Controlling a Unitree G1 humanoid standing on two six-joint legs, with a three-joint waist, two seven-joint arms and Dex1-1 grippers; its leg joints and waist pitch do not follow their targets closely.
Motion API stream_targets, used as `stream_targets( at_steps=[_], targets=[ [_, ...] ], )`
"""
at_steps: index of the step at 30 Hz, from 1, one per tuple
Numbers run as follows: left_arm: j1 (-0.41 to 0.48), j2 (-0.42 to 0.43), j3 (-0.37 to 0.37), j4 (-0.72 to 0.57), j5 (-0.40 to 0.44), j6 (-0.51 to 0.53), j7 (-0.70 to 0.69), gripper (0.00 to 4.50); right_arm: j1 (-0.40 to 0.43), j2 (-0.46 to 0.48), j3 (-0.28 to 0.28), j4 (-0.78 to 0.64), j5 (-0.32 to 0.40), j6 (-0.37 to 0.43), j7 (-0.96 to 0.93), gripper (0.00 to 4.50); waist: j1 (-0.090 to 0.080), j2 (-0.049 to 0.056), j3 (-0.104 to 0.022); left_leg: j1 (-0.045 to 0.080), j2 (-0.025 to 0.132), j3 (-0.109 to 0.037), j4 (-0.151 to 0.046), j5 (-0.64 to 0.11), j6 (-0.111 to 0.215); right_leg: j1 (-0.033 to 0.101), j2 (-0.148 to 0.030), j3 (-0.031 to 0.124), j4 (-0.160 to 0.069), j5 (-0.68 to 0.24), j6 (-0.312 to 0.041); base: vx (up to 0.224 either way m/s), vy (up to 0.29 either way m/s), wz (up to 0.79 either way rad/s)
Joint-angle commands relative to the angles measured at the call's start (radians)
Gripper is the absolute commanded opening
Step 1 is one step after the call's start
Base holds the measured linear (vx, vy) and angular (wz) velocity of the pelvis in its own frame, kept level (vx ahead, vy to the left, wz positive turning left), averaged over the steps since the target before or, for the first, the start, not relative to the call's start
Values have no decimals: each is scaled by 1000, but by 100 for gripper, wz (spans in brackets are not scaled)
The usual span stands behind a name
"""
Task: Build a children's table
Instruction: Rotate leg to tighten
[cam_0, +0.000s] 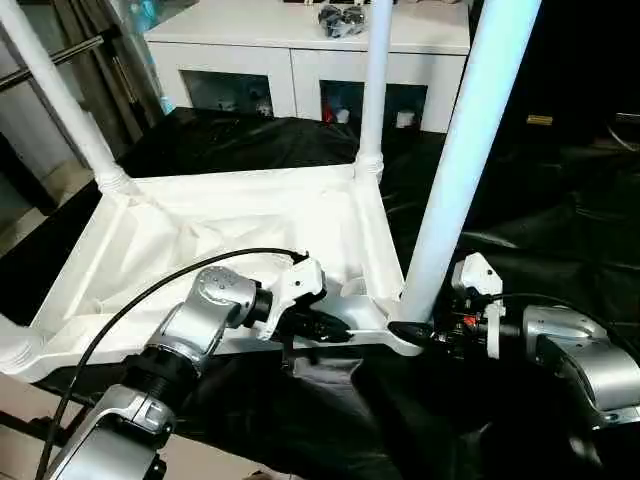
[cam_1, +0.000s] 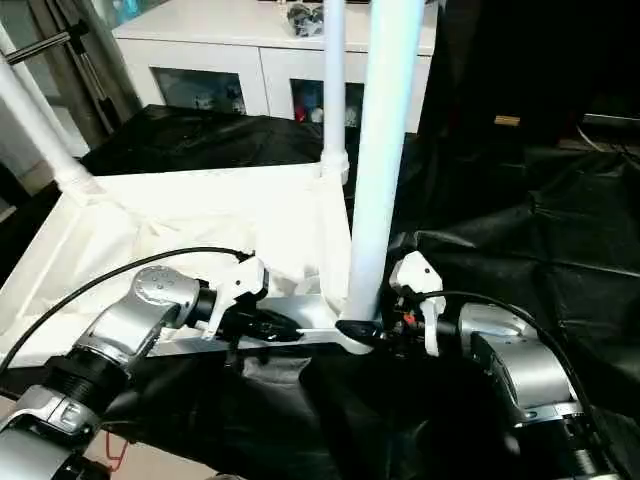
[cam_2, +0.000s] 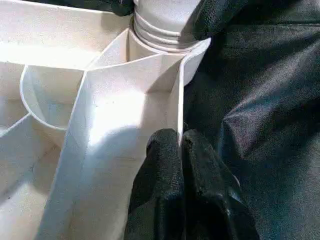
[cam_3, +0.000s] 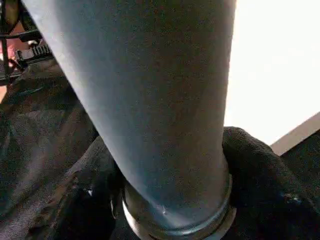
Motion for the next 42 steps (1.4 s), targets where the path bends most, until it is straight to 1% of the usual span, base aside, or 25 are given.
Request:
stream_targets(
  at_steps=[1,3,4,6,7,8,9,10,11,12,13,14,19,20,23,25,28,31,32,35,36,37,38,39,42],
  targets=[
    [-26,-20,5,-10,-6,-20,38,0,18,28,68,-46,31,15,60,264,-1,-16,-56,8,37,-8,-66,-160,83,44,-52,36,-62,-117,-264,0,0,0],
    [-31,-40,15,-4,7,-3,103,0,29,57,63,-47,23,17,5,263,0,-21,-56,9,37,-8,-66,-164,81,43,-52,36,-63,-127,-261,0,0,0],
    [-33,-47,19,-3,11,2,121,0,30,67,60,-45,20,16,-14,261,2,-19,-55,9,37,-8,-67,-168,77,42,-53,37,-65,-142,-258,0,0,0],
    [-38,-59,25,-1,12,10,144,0,28,85,55,-32,6,6,-52,261,1,-22,-53,10,36,-8,-69,-177,67,41,-53,37,-68,-171,-249,0,0,0],
    [-43,-70,31,2,11,20,164,0,25,101,51,-15,-9,-7,-88,261,1,-23,-52,11,36,-8,-71,-192,59,40,-53,37,-71,-205,-238,0,0,0],
    [-54,-102,40,7,14,40,216,0,7,163,31,52,-56,-29,-223,261,0,-22,-50,12,35,-8,-72,-202,55,39,-54,38,-74,-225,-234,0,0,0],
    [-54,-102,40,7,14,40,216,0,7,163,31,52,-56,-29,-223,261,-4,-19,-48,14,33,-8,-75,-221,37,33,-54,37,-77,-265,-227,0,0,0],
    [-67,-143,45,8,21,71,279,0,-23,243,3,123,-97,-42,-386,260,-10,-22,-47,12,33,-12,-80,-239,20,37,-56,36,-80,-301,-211,0,0,0],
    [-73,-162,44,10,28,84,308,0,-36,283,-9,144,-108,-40,-457,260,-21,-19,-45,13,31,-13,-82,-256,3,32,-54,36,-82,-321,-205,0,0,0],
    [-77,-174,43,11,33,92,327,0,-44,309,-16,155,-114,-37,-500,259,-27,-20,-45,12,30,-15,-84,-265,-2,34,-53,34,-83,-335,-198,0,0,0],
    [-80,-184,42,15,38,94,344,0,-52,335,-22,163,-119,-24,-542,259,-31,-20,-47,10,28,-17,-84,-258,-3,39,-53,33,-83,-332,-186,0,0,0],
    [-84,-201,38,27,46,96,370,0,-60,366,-25,174,-128,-14,-592,259,-36,-16,-45,11,28,-16,-84,-262,0,34,-51,36,-86,-320,-185,0,0,0],
    [-87,-233,31,44,62,103,410,0,-67,415,-18,191,-146,-24,-651,259,-38,-18,-52,6,26,-12,-77,-206,30,40,-50,36,-80,-213,-205,0,0,0],
    [-85,-242,26,37,63,107,411,0,-67,433,-23,196,-135,-28,-643,315,-37,-21,-52,5,26,-12,-75,-199,39,41,-50,36,-79,-202,-208,0,0,0],
    [-78,-243,23,24,63,109,402,0,-70,440,-31,195,-122,-25,-627,336,-37,-15,-50,7,28,-13,-79,-216,41,40,-50,36,-80,-223,-209,0,0,0],
    [-68,-225,16,8,61,101,374,0,-76,413,-17,192,-137,-43,-607,352,-37,-13,-49,9,29,-14,-81,-243,33,38,-50,36,-82,-248,-204,0,0,0],
    [-56,-189,5,-13,51,86,317,0,-73,354,6,166,-140,-58,-529,363,-38,-18,-50,8,29,-14,-81,-244,30,40,-49,37,-81,-231,-204,0,0,0],
    [-50,-158,-3,-21,46,63,262,0,-61,297,17,125,-118,-61,-424,363,-36,-19,-54,5,28,-11,-73,-192,58,44,-49,38,-73,-141,-225,0,0,0],
    [-47,-134,-8,-24,40,46,216,0,-49,245,24,88,-95,-63,-333,363,-33,-21,-57,2,28,-12,-68,-162,74,51,-50,37,-67,-91,-236,0,0,0],
    [-38,-93,-16,-34,27,17,136,0,-23,149,39,33,-51,-41,-173,363,-22,-17,-59,4,32,-10,-62,-124,113,50,-49,35,-58,-18,-266,0,0,0],
    [-36,-84,-17,-38,25,14,124,0,-16,123,47,20,-43,-36,-131,363,-18,-17,-59,5,33,-10,-62,-125,116,49,-48,35,-57,-15,-269,0,0,0],
    [-35,-76,-16,-41,23,15,114,0,-8,95,55,6,-33,-25,-87,363,-10,-10,-59,8,36,-9,-62,-131,118,47,-50,34,-56,-21,-275,0,0,0],
    [-35,-71,-16,-43,21,17,109,0,-4,77,61,-2,-25,-18,-60,363,-5,-13,-57,10,38,-7,-63,-147,115,46,-49,35,-58,-38,-278,0,0,0],
    [-34,-62,-19,-47,19,14,94,0,-3,60,65,-6,-18,-14,-37,363,-2,-13,-57,11,40,-7,-64,-154,112,44,-50,36,-58,-48,-279,0,0,0],
    [-23,-38,-24,-71,4,13,44,0,-3,30,64,-18,2,7,20,363,9,-17,-55,9,40,-7,-66,-173,97,46,-52,36,-59,-98,-271,0,0,0]
  ],
)
